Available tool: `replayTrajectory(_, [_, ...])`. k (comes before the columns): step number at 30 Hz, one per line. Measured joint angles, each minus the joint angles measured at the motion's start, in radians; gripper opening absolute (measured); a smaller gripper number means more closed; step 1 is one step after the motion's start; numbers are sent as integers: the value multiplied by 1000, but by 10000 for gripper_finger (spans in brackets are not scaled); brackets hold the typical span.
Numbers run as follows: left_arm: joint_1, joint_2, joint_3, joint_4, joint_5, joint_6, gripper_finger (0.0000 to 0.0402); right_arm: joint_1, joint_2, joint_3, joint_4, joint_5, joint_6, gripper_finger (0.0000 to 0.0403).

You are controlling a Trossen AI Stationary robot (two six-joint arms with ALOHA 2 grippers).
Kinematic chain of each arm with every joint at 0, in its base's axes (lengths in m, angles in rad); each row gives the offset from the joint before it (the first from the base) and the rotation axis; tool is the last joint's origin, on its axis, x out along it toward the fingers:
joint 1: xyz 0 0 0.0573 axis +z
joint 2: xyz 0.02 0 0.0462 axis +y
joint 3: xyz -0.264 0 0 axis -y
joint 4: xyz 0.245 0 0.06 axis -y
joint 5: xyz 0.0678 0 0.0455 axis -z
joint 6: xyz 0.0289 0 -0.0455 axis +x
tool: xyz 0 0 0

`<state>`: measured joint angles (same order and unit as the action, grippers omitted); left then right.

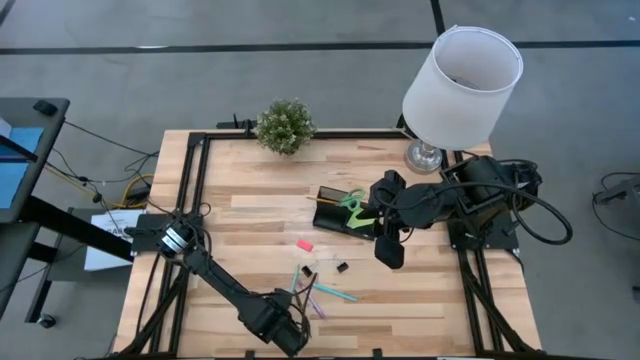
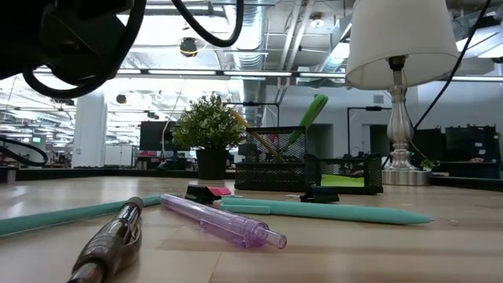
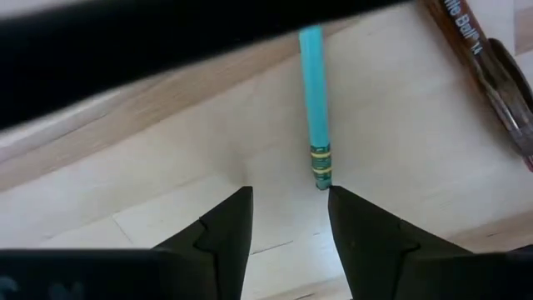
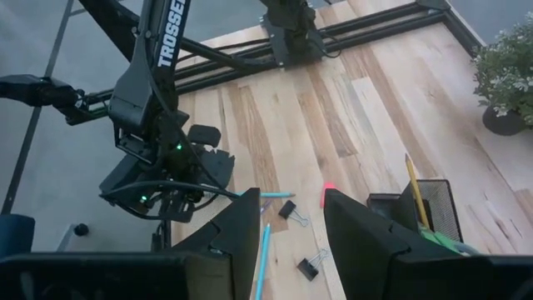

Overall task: Pick and place office supplies into organizer
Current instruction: Put the blue pencil on the black desk organizer

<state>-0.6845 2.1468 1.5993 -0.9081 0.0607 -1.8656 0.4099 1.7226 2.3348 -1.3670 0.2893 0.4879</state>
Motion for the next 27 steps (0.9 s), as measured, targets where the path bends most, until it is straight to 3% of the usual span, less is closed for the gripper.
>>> replayTrajectory(20, [10, 1, 0, -83, -13, 65, 151, -9, 0, 0, 16, 0, -50, 127])
replayTrajectory(24, [11, 29, 6, -83, 26, 86, 151, -26, 0, 0, 44, -9, 30, 127])
replayTrajectory(27, [11, 48, 6, -62, 59, 99, 150, -40, 0, 0, 38, -29, -11, 127])
